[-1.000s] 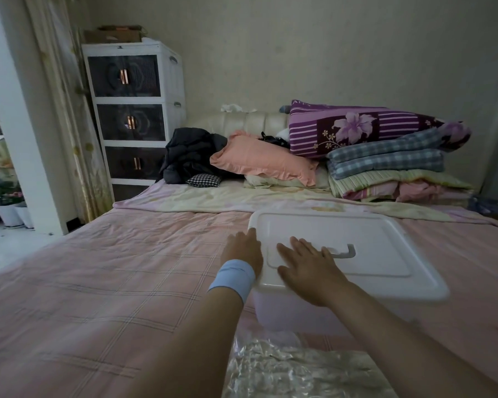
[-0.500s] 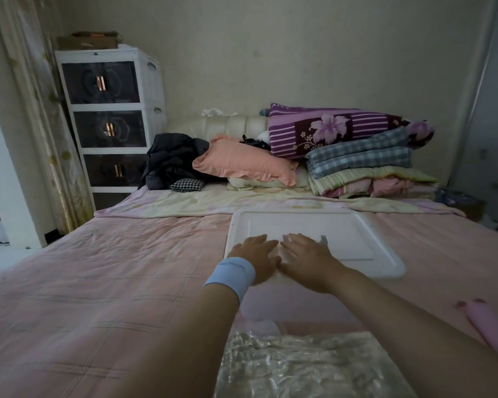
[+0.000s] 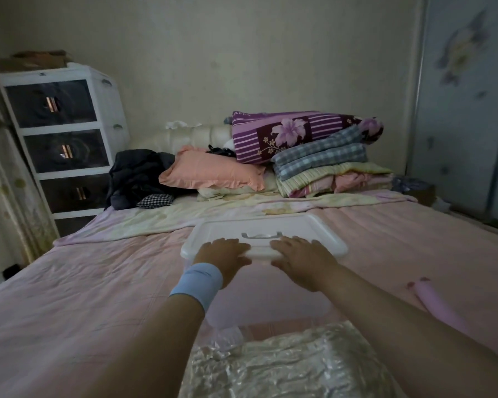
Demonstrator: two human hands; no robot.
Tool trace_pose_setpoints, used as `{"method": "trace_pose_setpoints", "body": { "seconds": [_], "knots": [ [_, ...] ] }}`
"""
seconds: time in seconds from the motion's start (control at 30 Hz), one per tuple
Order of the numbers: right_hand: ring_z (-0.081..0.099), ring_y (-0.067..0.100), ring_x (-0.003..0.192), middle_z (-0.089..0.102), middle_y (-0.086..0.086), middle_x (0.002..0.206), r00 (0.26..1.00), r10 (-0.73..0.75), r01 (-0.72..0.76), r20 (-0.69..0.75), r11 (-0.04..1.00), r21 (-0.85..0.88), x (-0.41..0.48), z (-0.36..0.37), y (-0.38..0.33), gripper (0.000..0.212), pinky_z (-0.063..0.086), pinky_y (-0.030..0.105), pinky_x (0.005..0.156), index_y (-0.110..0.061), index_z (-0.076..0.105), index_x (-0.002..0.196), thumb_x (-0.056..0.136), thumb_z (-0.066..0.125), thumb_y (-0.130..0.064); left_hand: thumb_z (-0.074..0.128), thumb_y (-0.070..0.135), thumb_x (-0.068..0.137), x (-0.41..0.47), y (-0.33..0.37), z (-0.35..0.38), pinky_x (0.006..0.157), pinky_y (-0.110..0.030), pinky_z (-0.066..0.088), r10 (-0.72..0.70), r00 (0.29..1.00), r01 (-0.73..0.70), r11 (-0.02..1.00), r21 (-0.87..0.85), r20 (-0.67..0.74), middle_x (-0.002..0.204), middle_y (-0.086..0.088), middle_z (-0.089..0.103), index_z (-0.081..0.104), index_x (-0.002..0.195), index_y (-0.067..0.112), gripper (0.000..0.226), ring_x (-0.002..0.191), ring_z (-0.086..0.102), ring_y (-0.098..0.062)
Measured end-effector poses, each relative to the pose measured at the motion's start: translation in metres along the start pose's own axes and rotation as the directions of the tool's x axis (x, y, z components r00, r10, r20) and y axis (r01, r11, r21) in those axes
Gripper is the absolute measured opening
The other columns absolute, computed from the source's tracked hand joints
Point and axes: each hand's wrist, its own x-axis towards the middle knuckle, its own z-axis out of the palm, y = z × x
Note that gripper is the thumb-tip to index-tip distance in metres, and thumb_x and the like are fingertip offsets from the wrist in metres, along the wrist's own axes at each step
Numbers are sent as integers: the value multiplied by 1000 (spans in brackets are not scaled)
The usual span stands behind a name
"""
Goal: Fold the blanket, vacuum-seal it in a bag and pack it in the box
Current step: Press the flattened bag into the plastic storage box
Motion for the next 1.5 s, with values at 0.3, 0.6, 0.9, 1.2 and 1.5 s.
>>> {"method": "trace_pose_setpoints", "body": {
  "seconds": [0.3, 0.6, 0.9, 1.2, 1.5],
  "knots": [
    [61, 26, 51, 70, 6, 90, 906, -77, -95, -416, 922, -376, -2, -23, 42, 63, 43, 30, 41, -17, 66, 122, 62, 80, -3, 30, 47, 102, 18, 39, -19, 120, -43, 12, -3, 954, -11, 999, -43, -300, 154, 11, 34, 34, 146, 38, 45, 144, 23, -16],
    [65, 22, 55, 69, 5, 102, 929, 168, -317, -330, 822, -473, -77, -39, 136, 61, 39, 27, 44, -19, 51, 142, 84, 71, -15, 44, 54, 94, 65, 179, -32, 119, -43, 11, 157, 930, -188, 980, -61, -332, 157, 0, 19, 23, 150, 37, 63, 143, 15, -27],
    [70, 26, 81, 68, 2, 99, 917, 361, -398, -169, 848, -350, -148, 16, 226, 49, 50, 32, 65, -19, 47, 137, 93, 65, -29, 25, 58, 99, 97, 304, 2, 120, -46, 7, 347, 927, -320, 930, -183, 141, 161, 0, 19, 18, 153, 37, 58, 147, 17, -22],
    [43, 24, 140, 42, 0, 157, 880, 333, -350, 339, 937, -13, -155, 40, 218, 68, 34, 44, 112, -31, 23, 158, 99, 47, -54, 31, 52, 100, 79, 298, 33, 115, -41, 24, 349, 904, -280, 919, -277, 246, 158, 2, 27, 22, 152, 34, 56, 143, 29, -23],
    [60, 20, 117, 62, -3, 135, 955, 198, -251, 221, 936, 247, -114, 4, 109, 34, 48, 36, 99, -32, 65, 129, 99, 48, -34, 40, 20, 96, 20, 197, 22, 106, -39, 40, 161, 970, -91, 935, -344, 180, 136, 1, 52, 51, 131, 30, 38, 122, 51, -21]
  ]
}}
